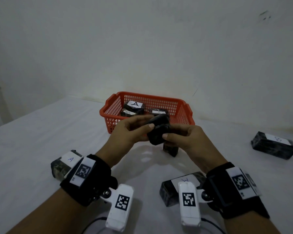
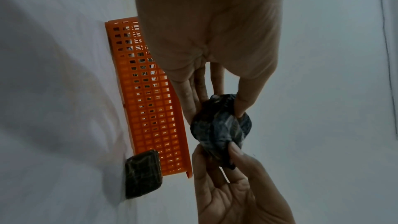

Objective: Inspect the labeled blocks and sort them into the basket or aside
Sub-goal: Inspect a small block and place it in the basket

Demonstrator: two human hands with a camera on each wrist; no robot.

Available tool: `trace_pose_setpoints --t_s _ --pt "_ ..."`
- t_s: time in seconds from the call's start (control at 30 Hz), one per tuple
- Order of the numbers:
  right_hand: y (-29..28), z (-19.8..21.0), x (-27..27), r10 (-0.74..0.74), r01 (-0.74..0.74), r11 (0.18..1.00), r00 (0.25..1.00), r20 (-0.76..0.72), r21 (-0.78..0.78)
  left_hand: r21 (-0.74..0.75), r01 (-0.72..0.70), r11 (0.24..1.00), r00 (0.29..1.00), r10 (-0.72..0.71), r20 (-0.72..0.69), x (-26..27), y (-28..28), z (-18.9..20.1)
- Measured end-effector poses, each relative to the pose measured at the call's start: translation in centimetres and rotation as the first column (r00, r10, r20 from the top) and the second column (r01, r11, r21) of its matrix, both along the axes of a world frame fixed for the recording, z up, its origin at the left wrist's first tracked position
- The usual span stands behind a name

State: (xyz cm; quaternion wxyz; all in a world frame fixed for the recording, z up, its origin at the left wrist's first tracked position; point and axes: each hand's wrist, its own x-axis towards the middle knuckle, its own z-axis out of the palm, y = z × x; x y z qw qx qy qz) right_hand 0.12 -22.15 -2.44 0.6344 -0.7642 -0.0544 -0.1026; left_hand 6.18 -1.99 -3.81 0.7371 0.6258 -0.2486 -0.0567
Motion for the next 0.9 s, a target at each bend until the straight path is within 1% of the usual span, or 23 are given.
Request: trace_pose_setpoints --t_s 0.1,0.2,0.27,0.33,0.4,0.5,0.57,0.63,0.67,0.73,0.77,0.8,0.9 --pt "0.14 -0.09 -0.04 0.016 -0.016 1.000 1.000 -0.002 0.026 0.041 -0.022 0.999 0.999 0.021 0.034 -0.13 0.07 -0.01" --pt "0.06 -0.03 -0.18 -0.052 0.051 0.999 0.997 0.051 0.005 0.091 0.008 0.996 0.999 -0.012 0.049 -0.15 0.16 0.00" --pt "0.02 0.10 -0.29 -0.078 0.080 0.996 0.993 0.084 -0.023 0.159 -0.032 0.987 0.994 0.015 0.106 -0.05 0.20 0.02" --pt "0.10 0.21 -0.29 -0.070 0.074 0.996 0.993 0.098 -0.039 0.197 -0.100 0.975 0.986 0.070 0.152 0.16 0.26 -0.06" --pt "0.31 0.26 -0.19 -0.030 0.030 1.000 0.998 0.058 -0.004 0.191 -0.148 0.970 0.979 0.117 0.165 0.36 0.35 -0.14" --pt "0.67 0.41 -0.02 0.019 -0.010 0.991 0.998 -0.066 0.137 0.177 -0.175 0.968 0.973 0.143 0.181 0.44 0.29 -0.26" --pt "0.75 0.40 0.13 0.039 -0.017 0.981 0.993 -0.115 0.194 0.174 -0.165 0.971 0.972 0.130 0.195 0.30 0.20 -0.26" --pt "0.71 0.27 0.24 0.063 -0.038 0.973 0.993 -0.102 0.227 0.170 -0.127 0.977 0.977 0.094 0.191 0.30 0.16 -0.25" --pt "0.65 0.18 0.25 0.065 -0.046 0.972 0.995 -0.076 0.231 0.156 -0.083 0.984 0.984 0.057 0.167 0.32 0.19 -0.27" --pt "0.49 -0.07 0.32 0.043 -0.038 0.979 0.999 -0.021 0.200 0.115 0.035 0.993 0.996 -0.044 0.081 0.16 0.31 -0.19" --pt "0.43 -0.17 0.33 0.033 -0.032 0.984 0.999 -0.001 0.177 0.109 0.078 0.991 0.995 -0.083 0.047 0.12 0.27 -0.20" --pt "0.39 -0.22 0.28 0.029 -0.030 0.986 1.000 0.006 0.164 0.117 0.091 0.989 0.994 -0.096 0.045 0.02 0.16 -0.22" --pt "0.39 -0.23 0.28 0.070 -0.067 0.982 0.997 -0.011 0.175 0.157 -0.025 0.987 0.990 0.002 0.144 -0.32 -0.17 -0.06"
